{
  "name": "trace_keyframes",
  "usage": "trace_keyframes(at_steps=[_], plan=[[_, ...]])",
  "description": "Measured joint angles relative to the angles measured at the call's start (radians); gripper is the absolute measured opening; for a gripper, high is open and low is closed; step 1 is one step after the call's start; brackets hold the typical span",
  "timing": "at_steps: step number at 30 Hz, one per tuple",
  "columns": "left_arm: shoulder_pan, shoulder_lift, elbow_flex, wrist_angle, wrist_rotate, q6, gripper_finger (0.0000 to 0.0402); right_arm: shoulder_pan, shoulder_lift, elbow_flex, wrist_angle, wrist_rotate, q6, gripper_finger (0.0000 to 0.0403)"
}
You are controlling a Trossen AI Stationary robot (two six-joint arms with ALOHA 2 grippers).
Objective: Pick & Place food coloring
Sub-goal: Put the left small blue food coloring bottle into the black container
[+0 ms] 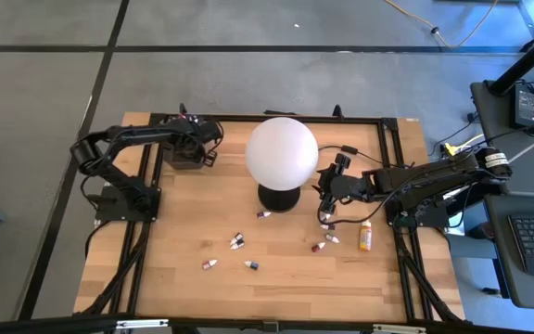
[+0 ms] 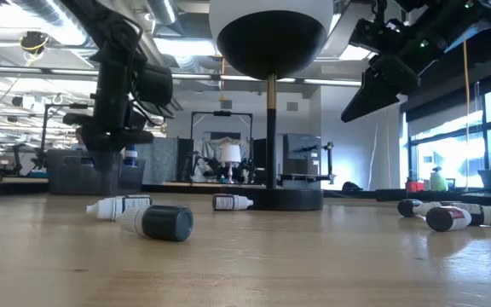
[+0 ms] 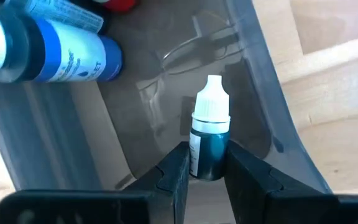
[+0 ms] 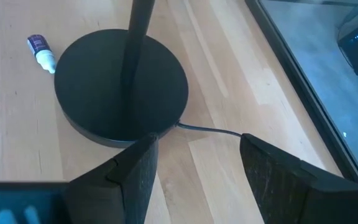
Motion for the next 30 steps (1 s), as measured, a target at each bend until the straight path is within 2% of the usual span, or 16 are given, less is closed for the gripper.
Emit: trace_keyframes(at_steps=[18,30], plan=[[-0.001,0.003,0.0,0.001,0.005,0.038,0.0088,0.0,0.0,0.0,0.0,0.0,0.0,0.023],[-0.001,0.003,-0.001,0.001,0.062,0.065,0.0088,0.0,0.0,0.0,0.0,0.0,-0.002,0.023]])
